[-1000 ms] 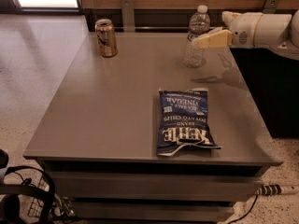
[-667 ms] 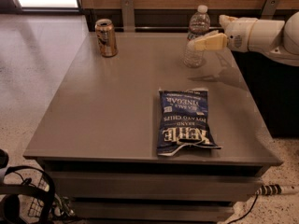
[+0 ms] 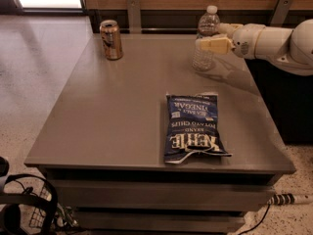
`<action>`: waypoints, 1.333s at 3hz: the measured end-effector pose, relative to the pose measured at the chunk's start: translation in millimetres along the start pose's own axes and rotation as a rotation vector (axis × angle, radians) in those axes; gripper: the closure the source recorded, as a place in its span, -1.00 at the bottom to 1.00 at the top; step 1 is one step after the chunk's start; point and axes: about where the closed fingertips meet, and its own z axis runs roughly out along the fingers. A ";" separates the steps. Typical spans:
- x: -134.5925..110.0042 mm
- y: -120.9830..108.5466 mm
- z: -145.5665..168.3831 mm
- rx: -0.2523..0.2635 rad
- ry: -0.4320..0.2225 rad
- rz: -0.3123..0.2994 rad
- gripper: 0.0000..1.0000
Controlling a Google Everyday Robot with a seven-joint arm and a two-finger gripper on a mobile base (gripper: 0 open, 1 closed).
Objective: Knock water bottle over
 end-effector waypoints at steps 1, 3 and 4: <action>-0.3 1.9 2.6 -0.005 0.000 0.000 0.06; -0.2 6.2 9.2 -0.017 0.000 0.001 1.00; -0.2 6.3 9.3 -0.017 0.000 0.001 1.00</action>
Offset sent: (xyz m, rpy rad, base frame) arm 0.0003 0.0028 -0.0003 0.0001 0.0010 0.0045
